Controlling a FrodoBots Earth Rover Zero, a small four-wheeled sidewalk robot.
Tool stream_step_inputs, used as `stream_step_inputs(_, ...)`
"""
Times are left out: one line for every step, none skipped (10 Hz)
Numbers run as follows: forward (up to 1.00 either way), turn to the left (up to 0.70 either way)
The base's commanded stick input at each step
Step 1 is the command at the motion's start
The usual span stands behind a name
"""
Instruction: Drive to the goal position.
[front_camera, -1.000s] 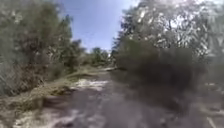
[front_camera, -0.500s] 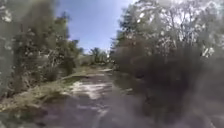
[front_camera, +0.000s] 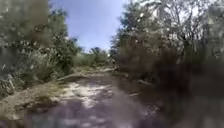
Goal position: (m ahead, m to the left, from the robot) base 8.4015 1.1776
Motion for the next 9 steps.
stream_step_inputs(0.7, 0.35)
stream_step_inputs(0.7, 0.35)
stream_step_inputs(0.7, 0.35)
stream_step_inputs(0.7, 0.35)
stream_step_inputs(0.7, 0.19)
stream_step_inputs(0.7, 0.0)
stream_step_inputs(0.7, 0.0)
stream_step_inputs(0.7, 0.0)
stream_step_inputs(0.7, 0.0)
